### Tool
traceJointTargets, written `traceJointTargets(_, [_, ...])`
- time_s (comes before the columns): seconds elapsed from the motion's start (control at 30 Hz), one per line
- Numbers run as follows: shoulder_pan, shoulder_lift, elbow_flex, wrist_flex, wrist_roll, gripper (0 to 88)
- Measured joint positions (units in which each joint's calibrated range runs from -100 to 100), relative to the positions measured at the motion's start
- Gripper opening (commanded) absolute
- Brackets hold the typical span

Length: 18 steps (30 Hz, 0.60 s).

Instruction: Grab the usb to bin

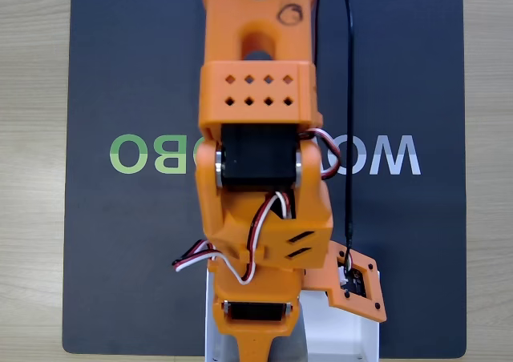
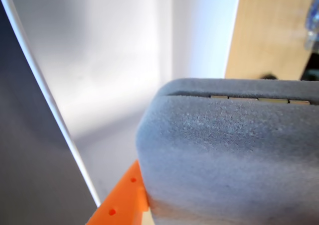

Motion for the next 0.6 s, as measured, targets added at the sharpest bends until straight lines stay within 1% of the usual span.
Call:
traceJointTargets(0.13, [0.00, 0.37, -0.36, 0.00, 0.00, 5.5])
traceJointTargets(0.33, [0.00, 0.37, -0.36, 0.00, 0.00, 19.0])
traceJointTargets(0.6, [0.00, 0.37, -0.36, 0.00, 0.00, 33.0])
